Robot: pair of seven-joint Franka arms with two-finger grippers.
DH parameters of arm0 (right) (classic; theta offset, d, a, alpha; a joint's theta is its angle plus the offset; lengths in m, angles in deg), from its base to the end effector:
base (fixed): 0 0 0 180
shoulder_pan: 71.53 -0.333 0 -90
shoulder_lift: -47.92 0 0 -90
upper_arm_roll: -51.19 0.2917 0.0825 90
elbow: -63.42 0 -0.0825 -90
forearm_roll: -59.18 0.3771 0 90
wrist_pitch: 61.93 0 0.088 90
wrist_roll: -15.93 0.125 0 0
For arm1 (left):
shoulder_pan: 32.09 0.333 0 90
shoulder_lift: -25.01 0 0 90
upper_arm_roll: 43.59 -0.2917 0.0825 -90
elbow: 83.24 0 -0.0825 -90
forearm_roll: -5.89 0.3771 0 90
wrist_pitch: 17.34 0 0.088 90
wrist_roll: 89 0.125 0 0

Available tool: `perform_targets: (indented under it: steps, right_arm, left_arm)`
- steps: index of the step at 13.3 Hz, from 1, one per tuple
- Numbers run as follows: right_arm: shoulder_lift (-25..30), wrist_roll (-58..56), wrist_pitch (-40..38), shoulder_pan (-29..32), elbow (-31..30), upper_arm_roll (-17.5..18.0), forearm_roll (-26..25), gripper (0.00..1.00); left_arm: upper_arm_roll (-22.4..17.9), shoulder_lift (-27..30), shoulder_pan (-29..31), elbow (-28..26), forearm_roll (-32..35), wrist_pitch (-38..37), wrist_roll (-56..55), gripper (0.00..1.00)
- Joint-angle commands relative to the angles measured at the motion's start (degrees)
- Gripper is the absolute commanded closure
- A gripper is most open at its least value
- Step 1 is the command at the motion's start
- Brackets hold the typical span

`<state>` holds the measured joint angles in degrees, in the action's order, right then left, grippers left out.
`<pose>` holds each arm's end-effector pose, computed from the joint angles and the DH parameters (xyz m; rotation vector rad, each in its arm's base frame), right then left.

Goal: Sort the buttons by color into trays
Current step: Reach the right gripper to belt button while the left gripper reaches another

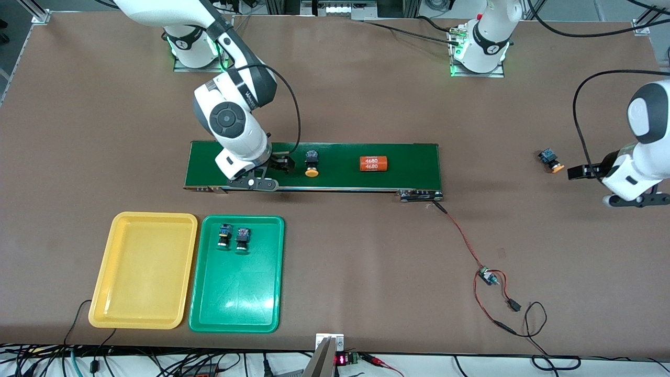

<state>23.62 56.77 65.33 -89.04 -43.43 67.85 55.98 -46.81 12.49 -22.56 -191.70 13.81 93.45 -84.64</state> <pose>0.5130 0.3376 0.2582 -3.1048 0.1599 0.1317 0.5579 0.1375 0.3389 -3.0156 -0.1290 0.2969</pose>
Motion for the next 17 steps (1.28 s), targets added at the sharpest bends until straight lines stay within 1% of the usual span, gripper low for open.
perform_targets:
  steps: [1, 2, 5, 7, 9, 10, 11, 14, 17]
  right_arm:
    - [1.27, 4.07, 0.09, 0.12, -1.61, 1.80, -0.06, 0.00]
    - [1.01, 4.77, 0.09, 0.03, -1.61, 2.06, -0.14, 0.00]
    - [0.31, 7.41, 0.18, -1.11, -1.52, 2.68, -0.14, 0.00]
    - [-0.40, 9.16, 0.44, -1.81, -1.52, 2.68, -0.32, 0.00]
    - [-1.27, 9.52, 0.62, -1.99, -1.26, 2.68, -0.49, 0.00]
    - [-1.63, 9.78, 0.70, -1.99, -1.26, 2.68, -0.49, 0.00]
    - [-1.98, 9.79, 0.88, -1.99, -1.17, 2.68, -0.49, 0.00]
    - [-2.68, 9.87, 1.50, -1.91, -1.17, 2.68, -0.49, 0.00]
    - [-3.38, 10.14, 2.02, -1.91, -1.08, 2.68, -0.76, 0.00]
  left_arm:
    - [-0.66, 5.21, -0.04, -4.92, -0.89, -0.13, -5.12, 0.00]
    - [-0.66, 5.39, 0.14, -5.97, -0.80, 0.39, -7.23, 0.00]
    - [-0.83, 5.22, 0.14, -7.21, -0.10, 2.76, -6.99, 0.00]
    - [-1.10, 4.87, 0.40, -7.65, -0.10, 1.98, -6.81, 0.00]
    - [-1.27, 3.56, 1.19, -10.71, -0.10, 3.20, -6.64, 0.00]
    - [-1.88, 2.42, 1.19, -11.16, -0.18, 3.73, -6.99, 0.00]
    - [-3.54, 1.28, 1.19, -12.47, -0.44, 4.78, -7.69, 0.00]
    - [-6.45, -1.97, 1.19, -16.52, -0.89, 13.99, -7.69, 0.00]
    - [-6.90, -5.49, 1.19, -18.20, -0.97, 19.36, -7.60, 0.00]
